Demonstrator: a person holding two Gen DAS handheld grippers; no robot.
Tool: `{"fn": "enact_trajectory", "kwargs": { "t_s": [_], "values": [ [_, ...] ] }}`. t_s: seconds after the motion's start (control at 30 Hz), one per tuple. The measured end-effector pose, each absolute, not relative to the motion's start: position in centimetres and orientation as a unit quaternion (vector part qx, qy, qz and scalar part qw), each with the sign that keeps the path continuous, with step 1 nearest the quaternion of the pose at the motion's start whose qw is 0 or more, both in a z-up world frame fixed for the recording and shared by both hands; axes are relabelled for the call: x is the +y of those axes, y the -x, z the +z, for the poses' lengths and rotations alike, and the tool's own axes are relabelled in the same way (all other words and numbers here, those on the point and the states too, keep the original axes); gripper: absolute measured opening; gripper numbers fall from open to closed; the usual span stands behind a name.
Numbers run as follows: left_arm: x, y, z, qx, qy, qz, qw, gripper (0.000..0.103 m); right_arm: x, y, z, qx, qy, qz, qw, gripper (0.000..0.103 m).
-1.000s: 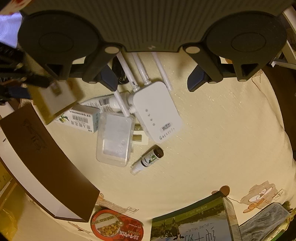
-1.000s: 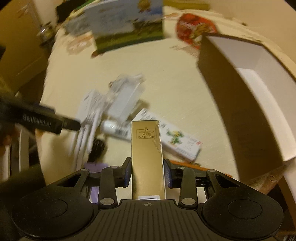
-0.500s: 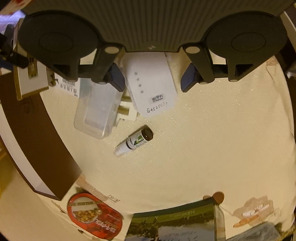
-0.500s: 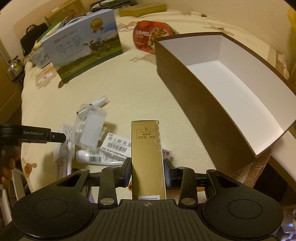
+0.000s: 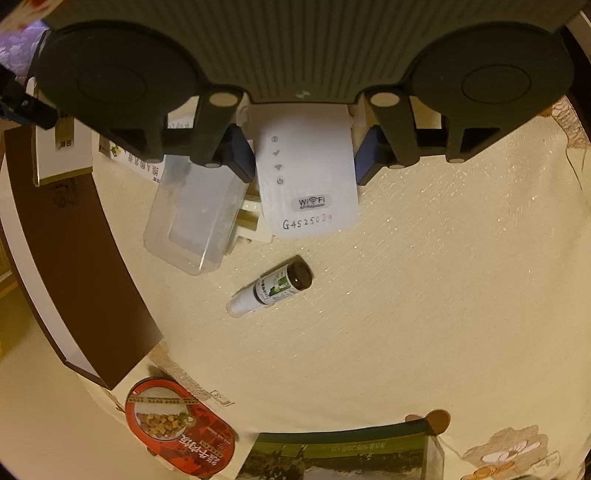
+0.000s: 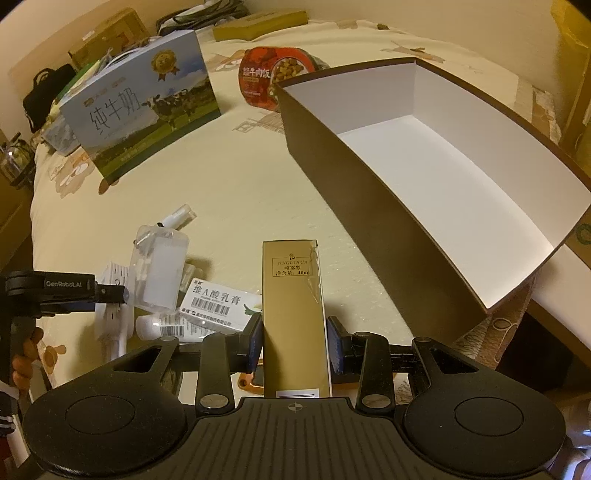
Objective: Organize rigid objects
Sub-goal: 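Grasp the white WiFi extender with the left tool while the right tool grasps the gold box, then carry the extender and gold box with both tools into the brown shoebox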
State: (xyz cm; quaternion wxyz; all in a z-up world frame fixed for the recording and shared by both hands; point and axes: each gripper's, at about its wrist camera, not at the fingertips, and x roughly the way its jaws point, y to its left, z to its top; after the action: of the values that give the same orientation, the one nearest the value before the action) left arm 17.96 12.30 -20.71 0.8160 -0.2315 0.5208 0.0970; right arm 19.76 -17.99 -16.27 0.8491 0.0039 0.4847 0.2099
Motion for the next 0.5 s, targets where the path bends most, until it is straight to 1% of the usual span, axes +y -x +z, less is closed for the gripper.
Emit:
{"fn": "enact_trajectory", "kwargs": {
  "t_s": [0.23, 0.5],
  "values": [
    [10.3, -17.9, -18.0, 0.503, 0.159, 0.094, 0.844, 0.053, -18.8, -19.6, -15.7, 0.478, -0.014, 0.206, 0.854, 0.033],
    [7.9, -18.3, -13.4, 0.458, 0.087, 0.076, 0.881, 0.052, -19.9, -19.8, -14.3, 0.459, -0.031, 0.203, 0.865, 0.033]
  ]
}}
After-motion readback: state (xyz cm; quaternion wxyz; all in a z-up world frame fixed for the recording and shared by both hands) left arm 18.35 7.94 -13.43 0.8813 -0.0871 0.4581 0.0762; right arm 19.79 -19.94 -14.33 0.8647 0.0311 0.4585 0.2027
